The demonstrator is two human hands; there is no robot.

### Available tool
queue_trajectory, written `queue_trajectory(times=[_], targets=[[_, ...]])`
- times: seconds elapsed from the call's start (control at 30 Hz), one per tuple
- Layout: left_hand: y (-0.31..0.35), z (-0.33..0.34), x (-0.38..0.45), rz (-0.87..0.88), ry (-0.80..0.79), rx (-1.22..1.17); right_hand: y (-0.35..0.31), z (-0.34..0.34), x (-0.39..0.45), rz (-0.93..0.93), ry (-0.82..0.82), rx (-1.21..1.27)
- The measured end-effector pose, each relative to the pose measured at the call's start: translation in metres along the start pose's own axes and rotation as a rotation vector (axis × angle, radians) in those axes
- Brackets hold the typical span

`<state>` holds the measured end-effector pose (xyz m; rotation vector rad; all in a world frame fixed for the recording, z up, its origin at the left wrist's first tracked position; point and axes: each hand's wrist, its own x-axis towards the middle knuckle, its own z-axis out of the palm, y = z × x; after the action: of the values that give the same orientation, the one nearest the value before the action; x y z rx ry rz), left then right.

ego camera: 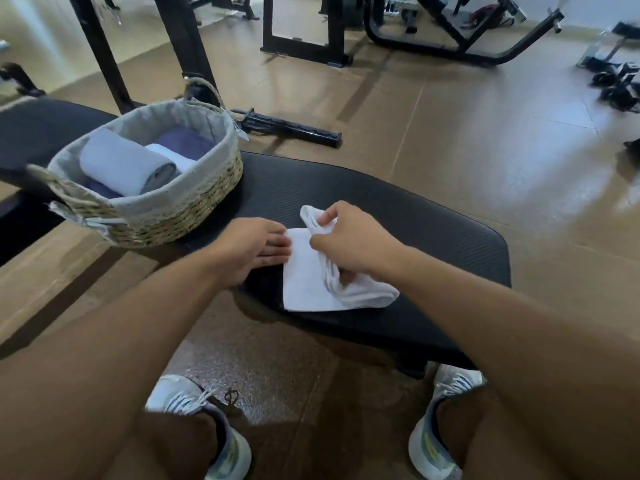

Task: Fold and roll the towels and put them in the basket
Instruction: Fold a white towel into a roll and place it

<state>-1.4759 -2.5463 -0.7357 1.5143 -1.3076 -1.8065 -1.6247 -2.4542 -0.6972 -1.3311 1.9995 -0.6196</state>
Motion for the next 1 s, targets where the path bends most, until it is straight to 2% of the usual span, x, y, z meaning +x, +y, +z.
queue_trajectory(times=[0.13, 0.37, 0.67, 0.73, 0.8, 0.87, 0.93, 1.0], targets=[[-0.004, -0.011, -0.001, -0.022, -0.053, -0.062, -0.011, 0.021, 0.009, -0.014, -0.018, -0.068], [-0.002, -0.013, -0.004, -0.001, -0.082, -0.03, -0.017, 0.031, 0.013, 0.066, -0.086, -0.089], [0.001, -0.01, -0.003, 0.024, -0.141, 0.018, -0.019, 0.03, 0.008, 0.074, -0.146, 0.076], [0.0, -0.009, -0.003, 0.032, -0.091, 0.017, -0.018, 0.026, 0.009, 0.016, -0.081, 0.181], [-0.004, -0.008, 0.002, 0.122, 0.091, 0.191, -0.012, 0.022, 0.012, -0.122, 0.121, 0.218], [-0.006, -0.004, 0.0, 0.364, 0.253, 0.593, -0.003, 0.018, 0.016, -0.216, 0.319, 0.115], [-0.009, 0.006, -0.01, 0.642, 0.25, 0.817, 0.008, 0.016, 0.015, -0.261, 0.355, -0.021], [-0.012, 0.018, -0.019, 0.759, 0.118, 0.939, 0.022, 0.017, 0.014, -0.282, 0.284, -0.175]])
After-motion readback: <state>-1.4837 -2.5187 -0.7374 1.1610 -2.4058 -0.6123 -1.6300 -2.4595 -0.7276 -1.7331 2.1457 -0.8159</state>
